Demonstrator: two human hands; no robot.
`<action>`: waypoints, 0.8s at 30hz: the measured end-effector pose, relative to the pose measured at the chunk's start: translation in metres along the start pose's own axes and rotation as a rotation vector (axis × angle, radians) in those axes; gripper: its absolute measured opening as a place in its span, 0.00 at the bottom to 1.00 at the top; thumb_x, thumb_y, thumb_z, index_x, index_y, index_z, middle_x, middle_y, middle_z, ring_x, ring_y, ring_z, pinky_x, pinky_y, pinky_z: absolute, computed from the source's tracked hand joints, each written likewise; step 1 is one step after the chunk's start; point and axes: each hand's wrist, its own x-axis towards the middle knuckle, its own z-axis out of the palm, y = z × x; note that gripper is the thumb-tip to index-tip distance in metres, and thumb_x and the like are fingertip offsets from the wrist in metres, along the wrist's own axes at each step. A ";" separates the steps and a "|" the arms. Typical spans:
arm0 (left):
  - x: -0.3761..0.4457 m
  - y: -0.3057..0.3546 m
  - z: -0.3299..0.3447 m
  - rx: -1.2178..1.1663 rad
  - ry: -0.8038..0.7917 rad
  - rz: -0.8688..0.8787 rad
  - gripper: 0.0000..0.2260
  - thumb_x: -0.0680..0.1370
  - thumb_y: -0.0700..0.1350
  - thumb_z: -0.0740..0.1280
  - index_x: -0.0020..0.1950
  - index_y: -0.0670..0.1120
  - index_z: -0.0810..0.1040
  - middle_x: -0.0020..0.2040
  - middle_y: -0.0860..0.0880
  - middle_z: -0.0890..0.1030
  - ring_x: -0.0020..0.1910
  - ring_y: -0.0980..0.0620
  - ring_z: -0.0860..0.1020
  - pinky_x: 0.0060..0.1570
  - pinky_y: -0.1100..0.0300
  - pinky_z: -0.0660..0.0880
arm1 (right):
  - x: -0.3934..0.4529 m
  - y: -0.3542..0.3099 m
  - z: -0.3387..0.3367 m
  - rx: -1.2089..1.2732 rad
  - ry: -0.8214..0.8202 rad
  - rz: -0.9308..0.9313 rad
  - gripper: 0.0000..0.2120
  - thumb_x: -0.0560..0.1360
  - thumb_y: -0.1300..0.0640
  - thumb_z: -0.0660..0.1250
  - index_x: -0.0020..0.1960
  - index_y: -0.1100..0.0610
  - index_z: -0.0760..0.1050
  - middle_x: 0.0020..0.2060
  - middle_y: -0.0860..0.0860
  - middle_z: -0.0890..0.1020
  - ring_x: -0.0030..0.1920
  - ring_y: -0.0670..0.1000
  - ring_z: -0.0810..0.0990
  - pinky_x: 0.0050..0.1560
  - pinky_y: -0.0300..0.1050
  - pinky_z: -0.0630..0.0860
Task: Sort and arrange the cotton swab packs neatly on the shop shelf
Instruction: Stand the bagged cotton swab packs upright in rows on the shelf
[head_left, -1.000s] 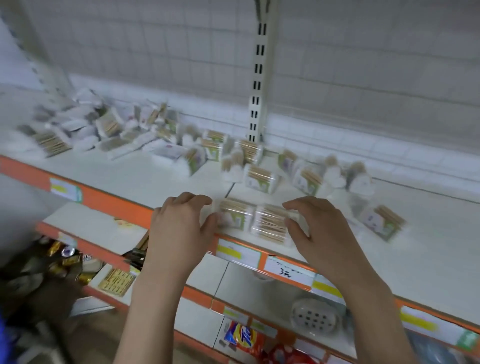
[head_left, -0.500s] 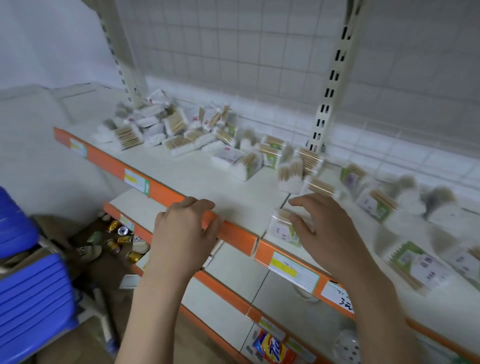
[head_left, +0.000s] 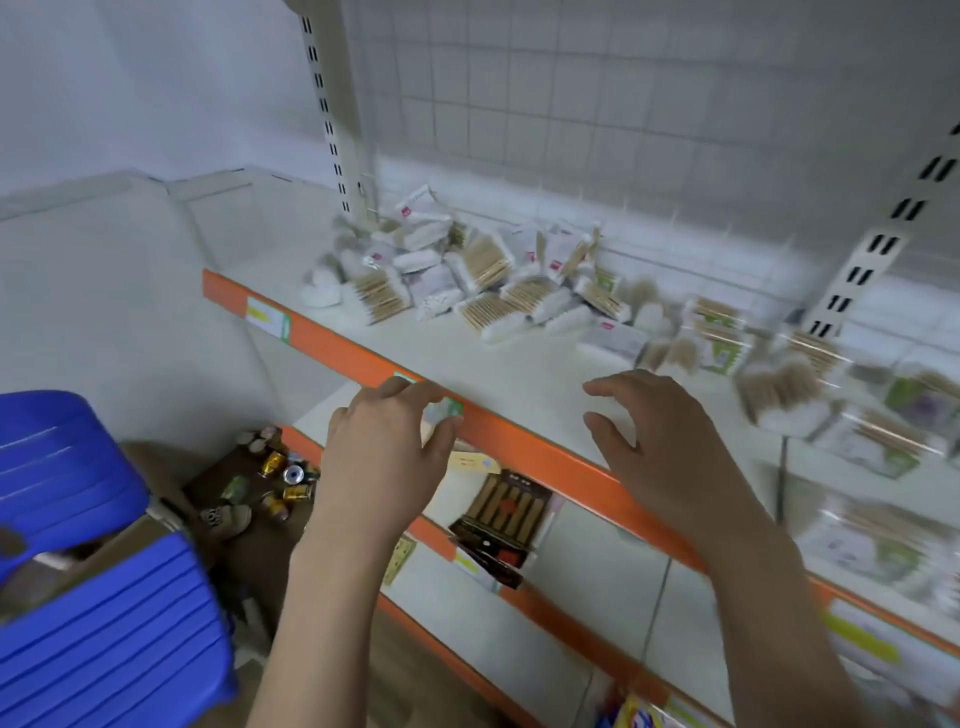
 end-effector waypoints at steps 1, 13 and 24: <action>0.007 -0.009 -0.003 -0.009 -0.010 0.013 0.13 0.76 0.50 0.66 0.57 0.48 0.78 0.52 0.49 0.79 0.53 0.45 0.76 0.52 0.47 0.73 | 0.005 -0.008 0.006 -0.009 0.001 -0.002 0.14 0.77 0.53 0.61 0.62 0.51 0.73 0.58 0.44 0.76 0.62 0.45 0.68 0.56 0.33 0.58; 0.076 -0.056 0.023 -0.117 -0.112 0.104 0.14 0.76 0.47 0.66 0.59 0.43 0.78 0.53 0.45 0.79 0.52 0.45 0.76 0.49 0.52 0.74 | 0.055 -0.012 0.030 -0.111 0.004 0.111 0.14 0.76 0.56 0.63 0.62 0.55 0.74 0.58 0.50 0.78 0.59 0.52 0.73 0.57 0.37 0.64; 0.200 -0.021 0.057 -0.107 -0.118 0.242 0.15 0.76 0.48 0.65 0.60 0.43 0.76 0.54 0.43 0.77 0.51 0.45 0.76 0.46 0.59 0.69 | 0.141 0.041 0.019 -0.223 0.034 0.241 0.15 0.73 0.60 0.66 0.60 0.59 0.75 0.52 0.59 0.78 0.54 0.59 0.74 0.52 0.49 0.68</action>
